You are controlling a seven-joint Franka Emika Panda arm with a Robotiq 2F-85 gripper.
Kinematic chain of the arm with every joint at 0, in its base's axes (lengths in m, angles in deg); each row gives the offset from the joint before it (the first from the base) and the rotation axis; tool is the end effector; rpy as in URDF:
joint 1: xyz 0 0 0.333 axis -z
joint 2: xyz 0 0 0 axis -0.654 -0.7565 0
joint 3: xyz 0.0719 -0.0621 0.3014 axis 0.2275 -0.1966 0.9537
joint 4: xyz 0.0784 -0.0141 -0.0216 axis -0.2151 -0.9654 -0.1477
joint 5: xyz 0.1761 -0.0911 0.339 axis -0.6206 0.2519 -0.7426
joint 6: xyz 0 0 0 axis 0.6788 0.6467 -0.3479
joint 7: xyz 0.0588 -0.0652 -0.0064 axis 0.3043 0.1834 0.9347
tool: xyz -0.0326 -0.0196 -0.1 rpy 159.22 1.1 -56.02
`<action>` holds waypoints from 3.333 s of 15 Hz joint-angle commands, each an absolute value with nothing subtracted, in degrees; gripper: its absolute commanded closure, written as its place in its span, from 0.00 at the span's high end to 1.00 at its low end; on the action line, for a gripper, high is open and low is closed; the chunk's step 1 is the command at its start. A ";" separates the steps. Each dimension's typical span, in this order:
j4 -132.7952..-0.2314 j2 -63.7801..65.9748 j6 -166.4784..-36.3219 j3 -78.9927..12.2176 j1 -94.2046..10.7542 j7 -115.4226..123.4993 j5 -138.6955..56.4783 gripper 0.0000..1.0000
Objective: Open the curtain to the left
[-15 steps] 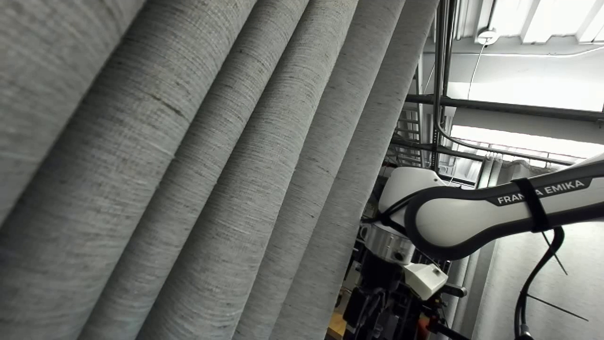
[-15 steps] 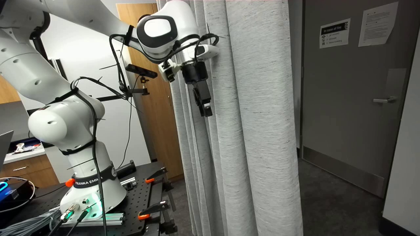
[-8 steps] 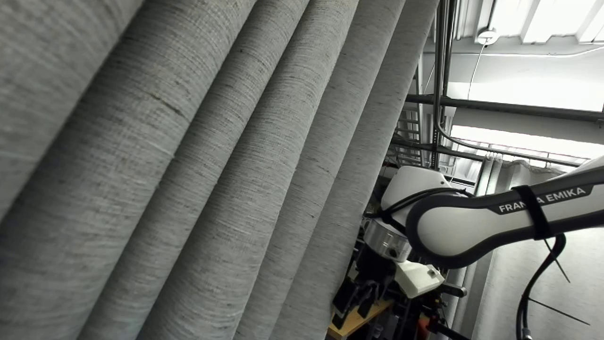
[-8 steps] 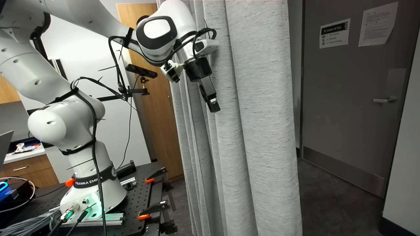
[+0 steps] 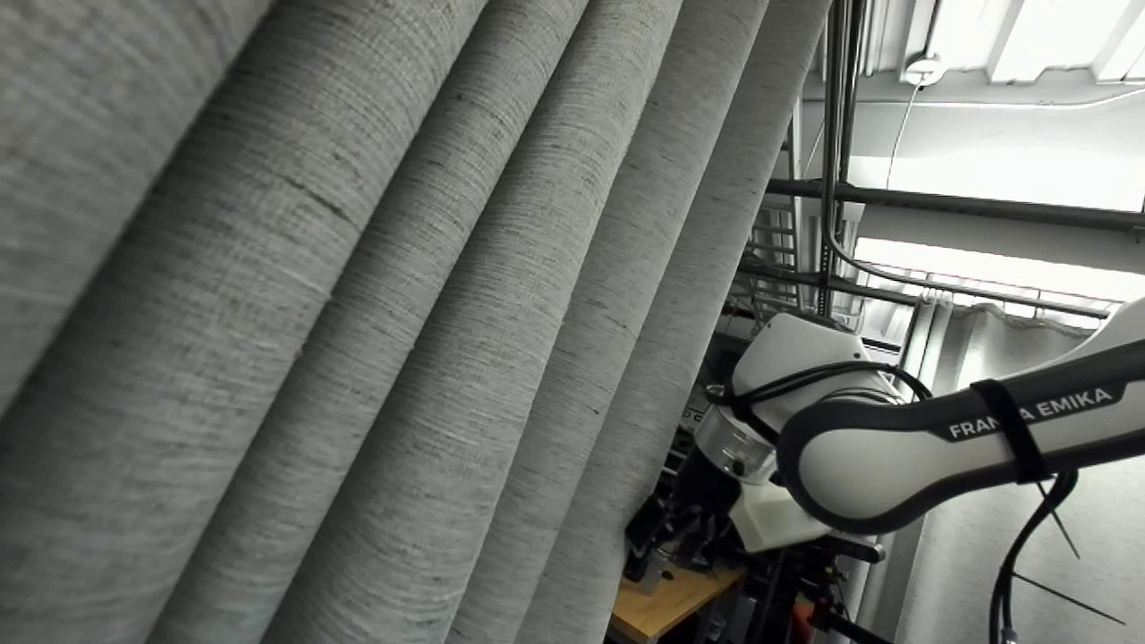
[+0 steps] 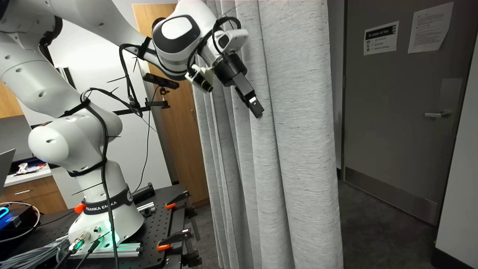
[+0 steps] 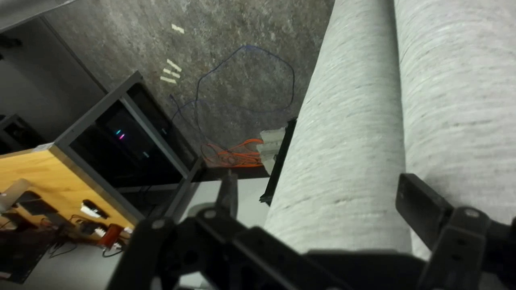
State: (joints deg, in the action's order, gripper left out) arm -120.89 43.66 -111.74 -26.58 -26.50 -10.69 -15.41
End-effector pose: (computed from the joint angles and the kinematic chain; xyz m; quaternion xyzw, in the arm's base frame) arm 0.4231 -0.0801 0.4649 0.9564 -0.0895 0.2134 0.1780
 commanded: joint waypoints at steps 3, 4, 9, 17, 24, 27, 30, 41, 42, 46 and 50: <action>-113.09 42.30 -110.41 -24.34 -22.59 -13.86 -12.21 1.00; -112.73 42.17 -110.69 -24.71 -22.42 -13.53 -12.52 1.00; -111.41 40.35 -116.50 -26.85 -24.80 -10.84 -15.97 1.00; -108.94 38.08 -125.77 -27.04 -25.79 -8.42 -20.97 1.00; -110.48 38.06 -123.66 -27.59 -28.58 -2.43 -24.65 1.00; -111.22 38.03 -123.18 -28.38 -30.98 1.25 -27.31 1.00; -111.51 38.30 -122.56 -28.85 -32.39 3.32 -28.98 1.00; -114.02 40.47 -120.43 -31.85 -36.25 12.24 -33.80 1.00; -113.91 40.42 -119.77 -32.01 -36.78 12.96 -34.30 1.00; -113.27 39.82 -119.15 -31.31 -37.32 13.10 -34.41 1.00; -113.42 39.74 -121.26 -30.15 -35.98 9.61 -33.27 1.00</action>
State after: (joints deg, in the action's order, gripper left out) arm -113.44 39.03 -120.66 -30.92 -36.64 11.39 -33.32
